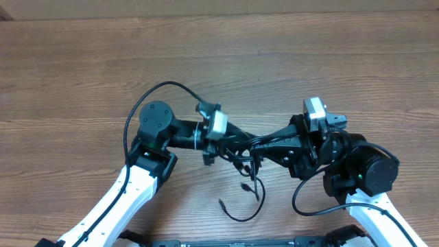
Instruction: Untangle cables
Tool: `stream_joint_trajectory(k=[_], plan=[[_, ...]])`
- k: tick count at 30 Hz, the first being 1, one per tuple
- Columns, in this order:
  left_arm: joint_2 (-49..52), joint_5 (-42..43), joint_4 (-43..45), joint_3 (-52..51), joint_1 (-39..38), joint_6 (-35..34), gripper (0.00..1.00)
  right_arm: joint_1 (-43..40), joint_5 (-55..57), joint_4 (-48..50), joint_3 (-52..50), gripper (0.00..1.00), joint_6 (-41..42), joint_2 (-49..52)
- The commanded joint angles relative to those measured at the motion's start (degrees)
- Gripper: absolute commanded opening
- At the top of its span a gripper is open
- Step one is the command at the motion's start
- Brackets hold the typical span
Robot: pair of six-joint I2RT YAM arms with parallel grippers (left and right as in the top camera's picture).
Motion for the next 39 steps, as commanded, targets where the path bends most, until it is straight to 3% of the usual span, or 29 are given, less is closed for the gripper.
stream_joint_trajectory(k=[1,7,13,20,24,28,29,32,39], plan=[[0.3,-15.2,-2.3,0.4,0.8,-6.4,0.04,0.7,-0.9,0.6,1.0,0.04,0.6,-0.7],[0.3,-27.1,-7.8,0.4,1.0,-12.5,0.04,0.7,-0.9,0.6,1.0,0.04,0.6,-0.7],[0.3,-40.0,-15.1,0.4,1.6,-23.0,0.04,0.7,-0.9,0.6,1.0,0.04,0.6,-0.7],[0.3,-43.3,-16.1,0.4,1.6,-29.4,0.04,0.7,-0.9,0.5,1.0,0.04,0.0,-0.7],[0.3,-45.8,-16.2,0.4,1.6,-36.5,0.04,0.7,-0.9,0.3,1.0,0.04,-0.7,-0.7],[0.3,-51.5,-19.2,0.4,1.6,-52.7,0.04,0.7,-0.9,0.3,1.0,0.04,-0.9,-0.7],[0.3,-52.4,-21.5,0.4,1.6,-60.4,0.04,0.7,-0.9,0.3,1.0,0.04,-0.9,-0.7],[0.3,-52.5,-24.5,0.4,1.6,-69.3,0.04,0.7,-0.9,0.3,1.0,0.04,-0.9,-0.7],[0.3,-53.3,-25.0,0.4,1.6,-70.9,0.04,0.7,-0.9,0.3,1.0,0.04,-1.1,-0.7]])
